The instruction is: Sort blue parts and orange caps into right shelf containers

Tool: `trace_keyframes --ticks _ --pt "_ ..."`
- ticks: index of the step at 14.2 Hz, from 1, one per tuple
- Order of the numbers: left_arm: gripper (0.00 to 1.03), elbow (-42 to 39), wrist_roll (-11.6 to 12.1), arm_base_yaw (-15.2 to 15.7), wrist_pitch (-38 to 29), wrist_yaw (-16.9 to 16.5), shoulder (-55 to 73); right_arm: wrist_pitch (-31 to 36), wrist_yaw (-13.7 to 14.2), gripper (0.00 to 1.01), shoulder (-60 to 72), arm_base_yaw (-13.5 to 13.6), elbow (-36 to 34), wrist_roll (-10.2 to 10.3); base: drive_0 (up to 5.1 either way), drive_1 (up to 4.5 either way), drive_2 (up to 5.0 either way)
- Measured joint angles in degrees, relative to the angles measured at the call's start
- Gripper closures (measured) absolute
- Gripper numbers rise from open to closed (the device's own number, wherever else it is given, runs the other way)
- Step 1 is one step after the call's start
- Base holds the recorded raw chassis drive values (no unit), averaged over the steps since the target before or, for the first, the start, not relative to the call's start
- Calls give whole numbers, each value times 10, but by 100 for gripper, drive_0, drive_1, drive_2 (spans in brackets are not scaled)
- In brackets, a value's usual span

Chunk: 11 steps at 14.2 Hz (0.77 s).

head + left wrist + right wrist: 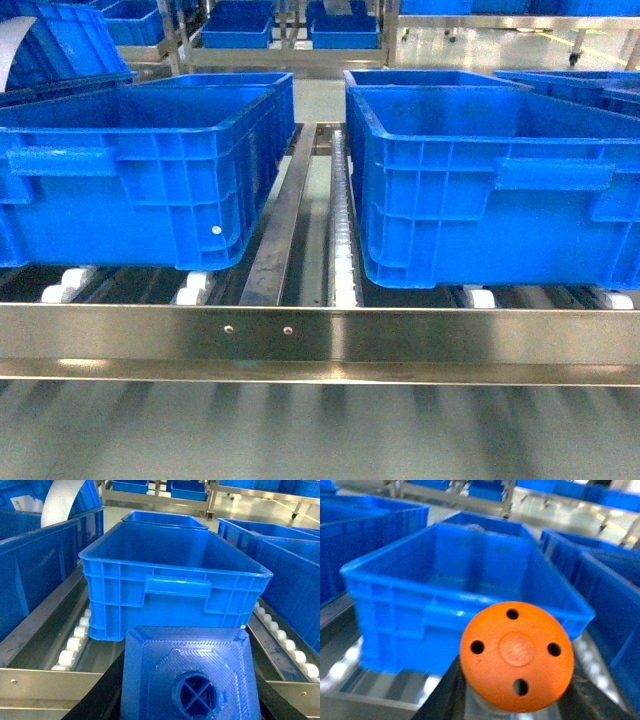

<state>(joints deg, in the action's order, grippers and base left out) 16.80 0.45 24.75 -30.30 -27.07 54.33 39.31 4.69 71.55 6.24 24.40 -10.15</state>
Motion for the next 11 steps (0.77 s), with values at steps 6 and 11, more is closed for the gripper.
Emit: trace_keyframes --ticks 6,11 --pt "59 0 0 0 0 0 0 -110 30 28 357 -6 484 29 0 0 0" --pt "59 33 72 -54 43 178 19 -2 -14 3 63 5 125 30 0 0 0"
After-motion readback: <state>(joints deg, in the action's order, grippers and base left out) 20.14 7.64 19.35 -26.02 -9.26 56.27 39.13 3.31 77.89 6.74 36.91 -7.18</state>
